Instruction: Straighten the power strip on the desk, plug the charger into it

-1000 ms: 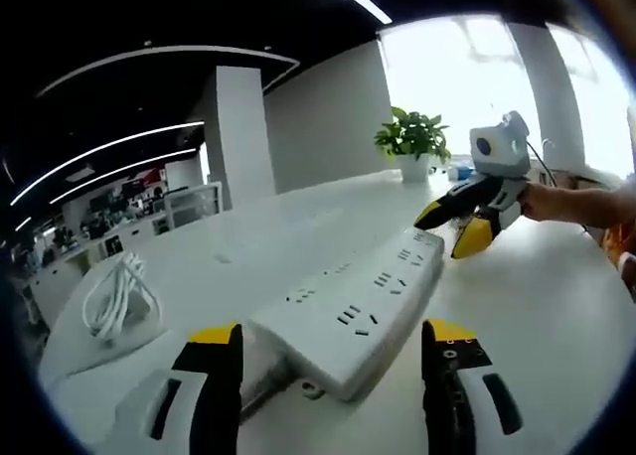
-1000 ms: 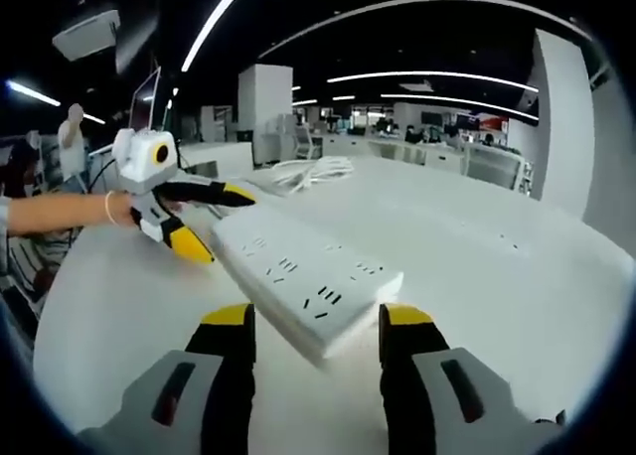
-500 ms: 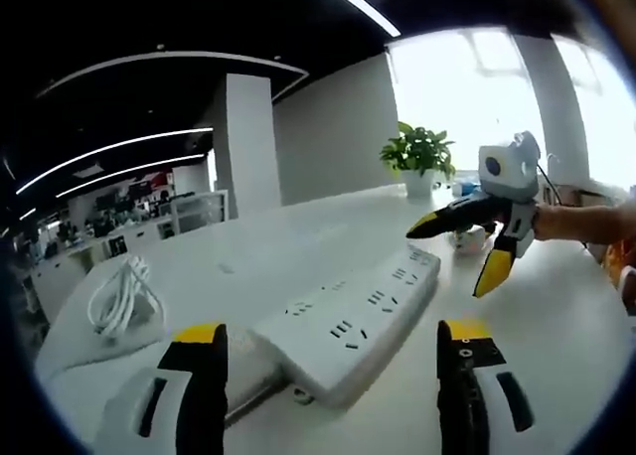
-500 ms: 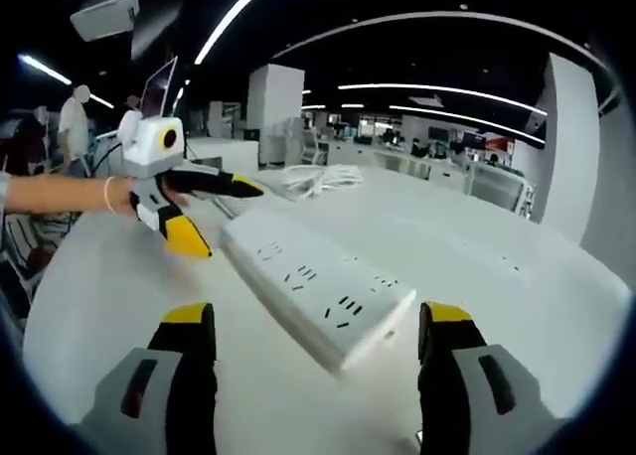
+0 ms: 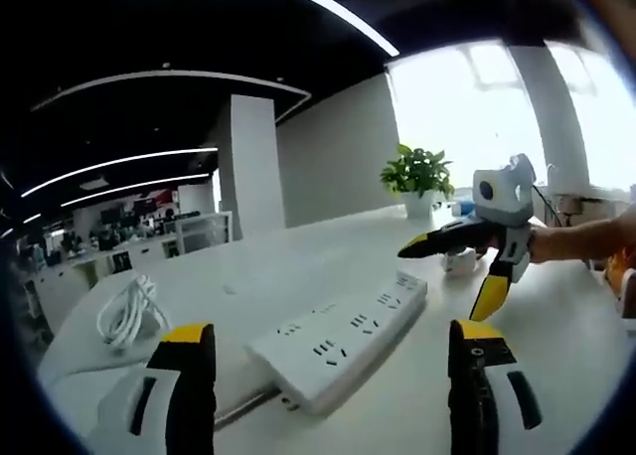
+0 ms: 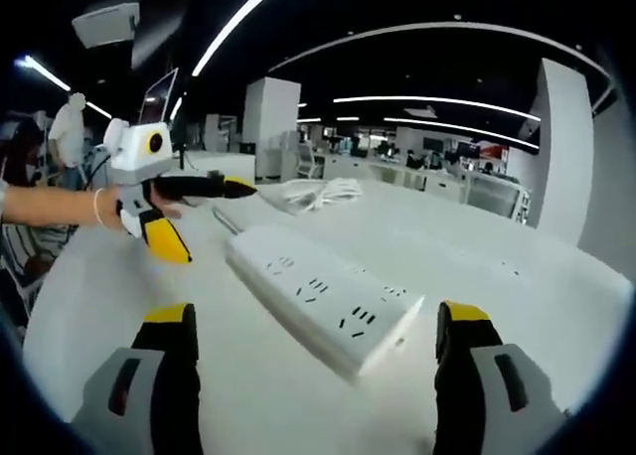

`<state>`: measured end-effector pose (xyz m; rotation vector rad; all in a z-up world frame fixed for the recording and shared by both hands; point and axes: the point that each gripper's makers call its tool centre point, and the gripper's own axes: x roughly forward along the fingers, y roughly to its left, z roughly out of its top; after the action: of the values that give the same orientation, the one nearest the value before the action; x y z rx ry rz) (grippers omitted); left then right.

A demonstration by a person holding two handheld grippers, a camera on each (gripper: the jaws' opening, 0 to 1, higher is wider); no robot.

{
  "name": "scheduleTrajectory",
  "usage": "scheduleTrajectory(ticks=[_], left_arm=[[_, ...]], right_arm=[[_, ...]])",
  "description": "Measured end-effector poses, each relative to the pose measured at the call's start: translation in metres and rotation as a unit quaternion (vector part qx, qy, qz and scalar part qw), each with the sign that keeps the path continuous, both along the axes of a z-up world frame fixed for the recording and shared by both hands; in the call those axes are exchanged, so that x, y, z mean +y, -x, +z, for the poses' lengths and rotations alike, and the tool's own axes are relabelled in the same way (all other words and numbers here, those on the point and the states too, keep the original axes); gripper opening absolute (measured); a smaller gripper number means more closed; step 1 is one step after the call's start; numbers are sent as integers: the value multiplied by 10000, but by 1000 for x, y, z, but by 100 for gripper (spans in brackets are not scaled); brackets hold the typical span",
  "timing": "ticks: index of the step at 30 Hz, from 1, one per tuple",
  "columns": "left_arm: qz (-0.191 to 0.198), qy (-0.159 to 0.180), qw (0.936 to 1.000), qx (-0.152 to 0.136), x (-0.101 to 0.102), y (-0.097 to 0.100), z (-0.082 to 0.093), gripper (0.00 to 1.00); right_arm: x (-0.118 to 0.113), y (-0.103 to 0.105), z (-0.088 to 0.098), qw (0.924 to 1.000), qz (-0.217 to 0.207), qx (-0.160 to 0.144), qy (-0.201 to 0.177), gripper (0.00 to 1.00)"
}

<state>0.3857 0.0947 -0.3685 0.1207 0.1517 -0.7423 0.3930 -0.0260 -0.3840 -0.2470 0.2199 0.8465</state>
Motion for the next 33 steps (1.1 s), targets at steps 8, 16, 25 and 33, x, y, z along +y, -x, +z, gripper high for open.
scheduleTrajectory(ticks=[8,16,25,33], left_arm=[[-9,-64,9998,-181,4,10,3,99],[7,80,9999,-107,12,21,11,99],[106,277,9991,-296,14,29,31,99],[100,263,9989,-388,11,40,38,99]], right_arm=[[-4,4,4,9998,2,34,-193,100],[-13,17,19,9993,126,-134,-337,100],[-27,22,35,9983,282,-235,-452,100],[-40,32,50,9958,535,-347,-654,100]])
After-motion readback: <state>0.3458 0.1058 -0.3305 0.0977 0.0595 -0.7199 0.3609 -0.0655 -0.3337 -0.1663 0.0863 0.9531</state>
